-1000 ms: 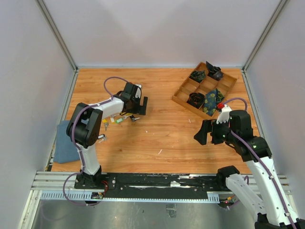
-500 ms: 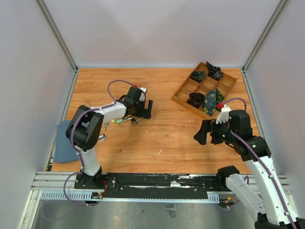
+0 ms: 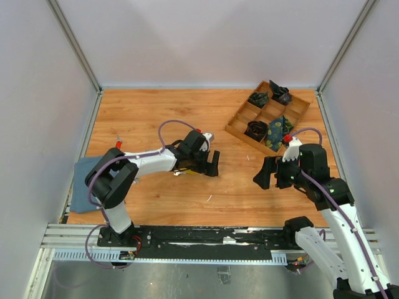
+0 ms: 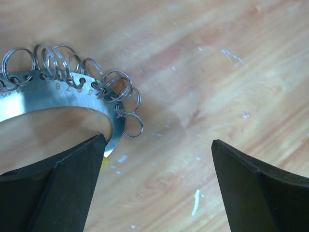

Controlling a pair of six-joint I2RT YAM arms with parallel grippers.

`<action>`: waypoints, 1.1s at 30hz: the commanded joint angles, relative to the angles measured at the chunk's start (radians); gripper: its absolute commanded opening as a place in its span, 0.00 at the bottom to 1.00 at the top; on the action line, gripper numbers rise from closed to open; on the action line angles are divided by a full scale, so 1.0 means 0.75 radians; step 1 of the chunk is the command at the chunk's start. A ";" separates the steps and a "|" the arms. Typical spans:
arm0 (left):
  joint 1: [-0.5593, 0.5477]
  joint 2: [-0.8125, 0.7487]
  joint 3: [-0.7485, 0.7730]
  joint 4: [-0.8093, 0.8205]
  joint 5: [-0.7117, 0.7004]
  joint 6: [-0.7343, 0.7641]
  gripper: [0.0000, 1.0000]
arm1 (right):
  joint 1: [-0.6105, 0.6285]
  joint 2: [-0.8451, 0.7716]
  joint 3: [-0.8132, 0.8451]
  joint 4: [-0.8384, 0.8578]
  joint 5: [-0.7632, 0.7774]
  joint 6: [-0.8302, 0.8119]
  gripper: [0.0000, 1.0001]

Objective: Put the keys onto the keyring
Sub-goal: Move the keyring to the center of the board.

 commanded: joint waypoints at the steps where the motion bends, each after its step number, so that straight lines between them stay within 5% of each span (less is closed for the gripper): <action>1: -0.082 -0.016 -0.051 -0.110 0.066 -0.122 0.99 | -0.016 -0.008 -0.018 0.023 -0.019 0.006 0.98; 15: -0.459 0.001 -0.005 -0.122 -0.076 -0.304 0.99 | -0.016 -0.012 0.013 -0.010 0.011 0.023 0.99; 26: -0.425 -0.361 0.155 -0.319 -0.605 -0.204 0.99 | -0.016 -0.002 0.024 0.041 0.177 0.139 0.98; 33: -0.232 -0.574 0.075 -0.375 -0.618 -0.196 0.98 | -0.017 0.072 -0.006 0.115 0.199 0.131 0.99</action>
